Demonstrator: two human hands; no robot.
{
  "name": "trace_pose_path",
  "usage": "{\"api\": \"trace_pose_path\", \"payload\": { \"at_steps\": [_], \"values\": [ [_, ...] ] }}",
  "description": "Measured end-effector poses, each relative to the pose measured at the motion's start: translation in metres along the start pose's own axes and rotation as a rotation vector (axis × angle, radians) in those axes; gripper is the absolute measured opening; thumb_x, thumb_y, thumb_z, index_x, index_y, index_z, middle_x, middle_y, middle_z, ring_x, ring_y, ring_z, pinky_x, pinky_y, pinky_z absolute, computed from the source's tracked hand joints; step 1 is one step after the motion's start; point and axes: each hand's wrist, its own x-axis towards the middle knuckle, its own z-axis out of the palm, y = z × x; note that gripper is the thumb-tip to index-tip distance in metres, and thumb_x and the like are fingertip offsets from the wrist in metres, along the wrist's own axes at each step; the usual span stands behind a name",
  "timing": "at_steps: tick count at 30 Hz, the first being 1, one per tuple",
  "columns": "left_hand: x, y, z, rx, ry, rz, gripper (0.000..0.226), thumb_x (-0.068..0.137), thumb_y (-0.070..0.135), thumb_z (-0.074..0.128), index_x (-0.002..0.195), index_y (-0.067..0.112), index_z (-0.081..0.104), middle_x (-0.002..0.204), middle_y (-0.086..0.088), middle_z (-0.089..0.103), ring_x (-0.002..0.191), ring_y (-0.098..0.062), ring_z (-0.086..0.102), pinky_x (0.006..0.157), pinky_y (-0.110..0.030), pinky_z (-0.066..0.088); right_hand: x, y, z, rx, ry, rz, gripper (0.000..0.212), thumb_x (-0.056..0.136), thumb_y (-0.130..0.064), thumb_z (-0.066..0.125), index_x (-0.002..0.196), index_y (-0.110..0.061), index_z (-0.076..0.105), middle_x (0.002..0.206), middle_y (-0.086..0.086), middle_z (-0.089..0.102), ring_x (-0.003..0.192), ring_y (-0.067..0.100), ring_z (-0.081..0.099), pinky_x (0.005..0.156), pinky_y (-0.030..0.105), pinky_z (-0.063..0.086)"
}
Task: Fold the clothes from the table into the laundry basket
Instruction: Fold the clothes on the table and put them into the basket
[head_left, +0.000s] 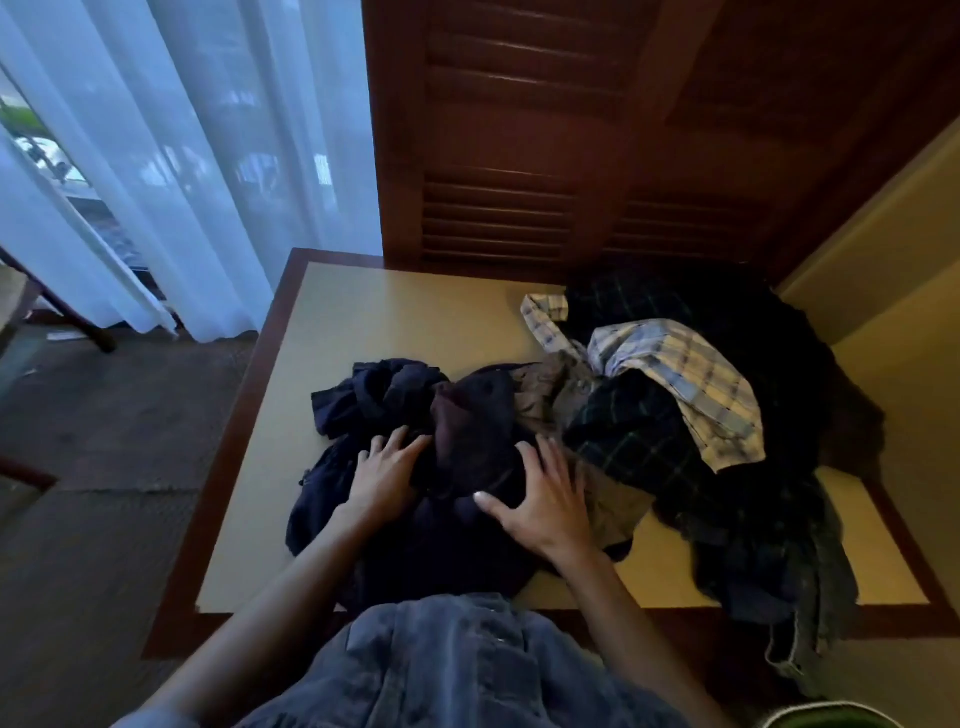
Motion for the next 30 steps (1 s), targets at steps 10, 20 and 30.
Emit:
{"api": "trace_pose_path", "payload": {
  "at_steps": [10, 20, 30],
  "values": [
    [-0.042, -0.032, -0.049, -0.866, -0.011, -0.035, 0.074, 0.064, 0.015, 0.060, 0.134, 0.039, 0.051, 0.132, 0.010, 0.056, 0.106, -0.015, 0.064, 0.087, -0.034, 0.056, -0.014, -0.013, 0.041, -0.076, 0.054, -0.005, 0.042, 0.090, -0.028, 0.058, 0.129, -0.015, 0.054, 0.165, 0.013, 0.019, 0.152, 0.038, -0.007, 0.119, 0.058, -0.014],
    [-0.019, -0.003, -0.027, -0.329, -0.305, -0.001, 0.049, 0.091, 0.057, 0.048, 0.139, 0.051, 0.045, 0.167, 0.000, -0.011, 0.150, -0.042, -0.006, 0.119, -0.060, -0.006, -0.025, -0.070, 0.036, 0.484, -0.560, -0.278, 0.040, 0.087, -0.043, 0.068, 0.123, -0.027, 0.064, 0.128, 0.000, 0.066, 0.118, 0.012, 0.060, 0.102, 0.033, 0.048],
    [-0.014, -0.049, -0.002, -0.043, -0.021, -0.171, 0.051, 0.096, 0.054, 0.048, 0.144, 0.044, 0.037, 0.166, -0.009, -0.008, 0.145, -0.051, 0.010, 0.118, -0.064, 0.005, 0.010, 0.048, 0.031, -0.277, 0.021, 0.120, 0.079, 0.085, -0.061, 0.062, 0.151, -0.029, 0.032, 0.165, 0.013, -0.019, 0.150, 0.030, -0.024, 0.118, 0.058, 0.007]
  ]
}}
